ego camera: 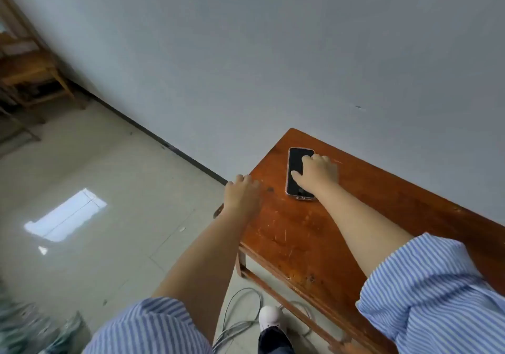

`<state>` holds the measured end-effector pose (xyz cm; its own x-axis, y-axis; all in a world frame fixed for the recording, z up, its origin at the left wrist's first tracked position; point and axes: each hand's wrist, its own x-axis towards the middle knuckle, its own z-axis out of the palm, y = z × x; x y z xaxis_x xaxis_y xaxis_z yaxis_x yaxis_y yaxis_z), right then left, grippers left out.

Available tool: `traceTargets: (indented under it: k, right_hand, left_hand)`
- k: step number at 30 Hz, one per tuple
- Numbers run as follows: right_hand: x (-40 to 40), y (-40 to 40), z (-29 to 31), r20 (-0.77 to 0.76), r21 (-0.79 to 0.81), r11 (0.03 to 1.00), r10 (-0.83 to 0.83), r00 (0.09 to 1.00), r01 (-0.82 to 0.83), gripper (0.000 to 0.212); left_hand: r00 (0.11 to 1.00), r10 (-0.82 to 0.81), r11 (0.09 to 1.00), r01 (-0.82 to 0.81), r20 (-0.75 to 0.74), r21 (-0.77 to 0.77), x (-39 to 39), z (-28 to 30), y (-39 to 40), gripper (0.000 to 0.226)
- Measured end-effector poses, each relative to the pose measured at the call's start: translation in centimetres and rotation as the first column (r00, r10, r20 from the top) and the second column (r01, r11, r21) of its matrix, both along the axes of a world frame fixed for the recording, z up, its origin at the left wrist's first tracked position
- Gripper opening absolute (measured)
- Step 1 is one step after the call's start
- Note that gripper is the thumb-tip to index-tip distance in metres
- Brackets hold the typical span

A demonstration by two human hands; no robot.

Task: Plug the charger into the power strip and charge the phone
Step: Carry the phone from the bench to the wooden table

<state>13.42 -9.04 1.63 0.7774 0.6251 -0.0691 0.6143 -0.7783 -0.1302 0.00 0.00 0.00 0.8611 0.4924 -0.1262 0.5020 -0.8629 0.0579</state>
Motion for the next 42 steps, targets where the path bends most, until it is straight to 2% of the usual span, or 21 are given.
traceTargets:
  k: [5, 10, 13, 17, 27, 30, 35, 42]
  right_hand:
    - [2.6, 1.4, -4.5, -0.152, -0.067, 0.990, -0.130, 0.980, 0.121, 0.076]
    - [3.9, 2.1, -7.7, -0.236, -0.113, 0.966, -0.253, 0.938, 0.232, 0.093]
    - [4.2, 3.1, -8.9, -0.212, -0.085, 0.953, -0.302, 0.929, 0.290, 0.093]
    - [4.0, 3.7, -10.0, -0.183, 0.019, 0.941, -0.329, 0.927, 0.338, 0.082]
    - [4.4, 3.8, -9.8, -0.196, 0.146, 0.944, -0.267, 0.944, 0.297, 0.071]
    - [3.7, 5.8, -8.7, -0.201, 0.151, 0.964, -0.187, 0.962, 0.219, 0.070]
    - [0.2, 12.7, -6.5, -0.208, 0.158, 0.987, 0.039, 0.977, -0.006, 0.072]
    - [-9.6, 29.8, -2.1, -0.203, 0.256, 0.906, 0.391, 0.898, -0.336, 0.071]
  left_hand:
    - [0.984, 0.170, 0.975, -0.175, -0.054, -0.133, 0.1, -5.7, 0.5, 0.047]
    - [0.981, 0.169, 0.965, -0.183, -0.091, -0.187, -0.5, -9.4, 0.7, 0.060]
    - [0.980, 0.191, 0.960, -0.198, -0.055, -0.199, -0.7, -10.1, 0.6, 0.061]
    - [0.978, 0.200, 0.958, -0.209, -0.066, -0.197, -0.8, -10.2, 0.5, 0.061]
    - [0.986, 0.157, 0.937, -0.169, -0.063, -0.306, -1.2, -9.2, 1.9, 0.055]
    - [0.979, 0.198, 0.923, -0.199, -0.037, -0.330, -2.0, -8.2, 4.7, 0.051]
    - [0.937, 0.348, 0.904, -0.346, -0.039, -0.252, -5.4, -5.4, 11.4, 0.050]
    - [0.814, 0.576, 0.817, -0.571, 0.074, -0.080, -15.6, -0.2, 25.9, 0.045]
